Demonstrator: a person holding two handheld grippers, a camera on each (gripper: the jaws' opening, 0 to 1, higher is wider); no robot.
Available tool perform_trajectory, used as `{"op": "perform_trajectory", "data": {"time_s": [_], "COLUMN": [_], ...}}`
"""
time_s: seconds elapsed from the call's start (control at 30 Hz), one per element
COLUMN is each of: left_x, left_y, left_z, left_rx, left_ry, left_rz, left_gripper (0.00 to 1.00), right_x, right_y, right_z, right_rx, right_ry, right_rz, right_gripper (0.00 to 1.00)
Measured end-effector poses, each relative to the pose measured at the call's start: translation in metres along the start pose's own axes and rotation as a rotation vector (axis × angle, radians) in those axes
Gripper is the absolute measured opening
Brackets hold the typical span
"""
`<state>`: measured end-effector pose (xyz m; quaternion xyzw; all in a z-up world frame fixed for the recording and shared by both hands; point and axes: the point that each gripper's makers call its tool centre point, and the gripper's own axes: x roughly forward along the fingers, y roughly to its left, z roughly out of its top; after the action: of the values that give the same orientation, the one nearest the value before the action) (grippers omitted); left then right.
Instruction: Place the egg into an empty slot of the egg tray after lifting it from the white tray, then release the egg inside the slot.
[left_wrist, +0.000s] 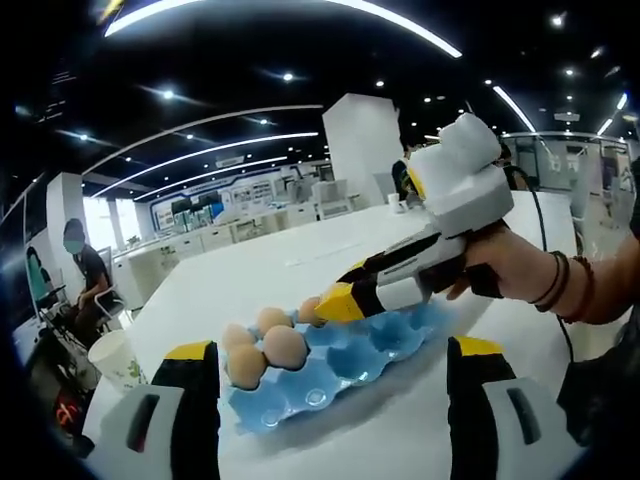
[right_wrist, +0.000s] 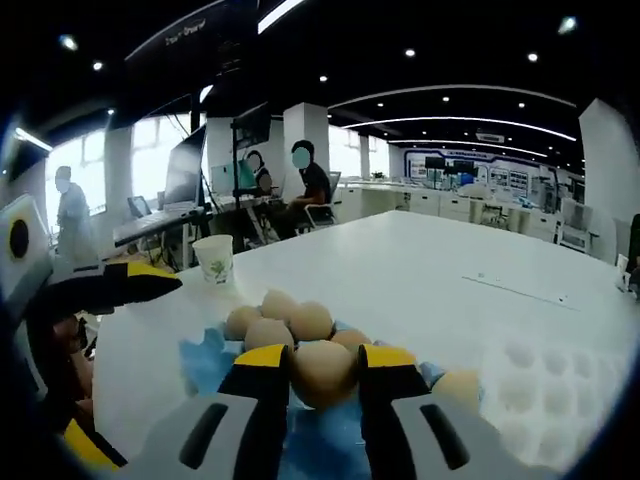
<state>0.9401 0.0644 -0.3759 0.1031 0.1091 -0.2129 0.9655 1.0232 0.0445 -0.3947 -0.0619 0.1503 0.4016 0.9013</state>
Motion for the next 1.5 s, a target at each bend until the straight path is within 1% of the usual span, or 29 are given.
{"op": "perform_trajectory", "data": {"time_s": [0.17,0.27,0.5,0.6,0.77,0.83,0.93,1.03,1.13,1.23,1.37,1.43,1.5], "left_x": [0.002,0.002,0.006,0.010,0.013,0.015,0.015,0.014,0.014,0.013,0.011,0.010,0.009], "left_y": [0.001,0.003,0.004,0.003,0.001,0.001,0.000,0.000,-0.001,0.000,0.000,0.000,0.000], "left_z": [0.001,0.002,-0.001,-0.002,-0.001,-0.002,-0.001,0.001,0.001,0.000,0.003,0.004,0.005], "left_rx": [0.005,0.001,-0.004,-0.003,-0.012,-0.005,-0.002,-0.005,-0.004,-0.003,-0.013,-0.016,-0.019], "left_ry": [0.004,0.000,0.006,0.012,-0.001,0.010,0.008,-0.007,-0.007,-0.006,-0.022,-0.030,-0.036], "left_rz": [0.002,0.004,0.005,0.002,-0.005,-0.005,-0.007,-0.007,-0.006,-0.001,0.004,0.008,0.010], "left_gripper": [0.97,0.97,0.97,0.97,0.97,0.97,0.97,0.97,0.97,0.97,0.98,0.98,0.99], "right_x": [0.011,0.011,0.014,0.012,0.012,0.011,0.011,0.008,0.005,0.002,-0.002,-0.006,-0.011], "right_y": [0.004,0.005,0.003,0.002,0.003,0.003,0.003,0.001,0.000,-0.001,-0.004,-0.008,-0.013], "right_z": [-0.010,-0.012,-0.019,-0.020,-0.021,-0.021,-0.021,-0.018,-0.016,-0.016,-0.015,-0.013,-0.009], "right_rx": [-0.042,-0.060,-0.053,-0.043,-0.053,-0.051,-0.062,-0.094,-0.092,-0.085,-0.083,-0.079,-0.084], "right_ry": [0.037,0.042,0.061,0.055,0.040,0.033,0.023,0.001,-0.010,-0.017,-0.024,-0.032,-0.049], "right_rz": [0.020,0.018,0.027,0.032,0.046,0.049,0.049,0.036,0.032,0.032,0.018,0.006,-0.017], "right_gripper": [0.28,0.28,0.29,0.29,0.29,0.29,0.30,0.34,0.40,0.40,0.43,0.45,0.49]}}
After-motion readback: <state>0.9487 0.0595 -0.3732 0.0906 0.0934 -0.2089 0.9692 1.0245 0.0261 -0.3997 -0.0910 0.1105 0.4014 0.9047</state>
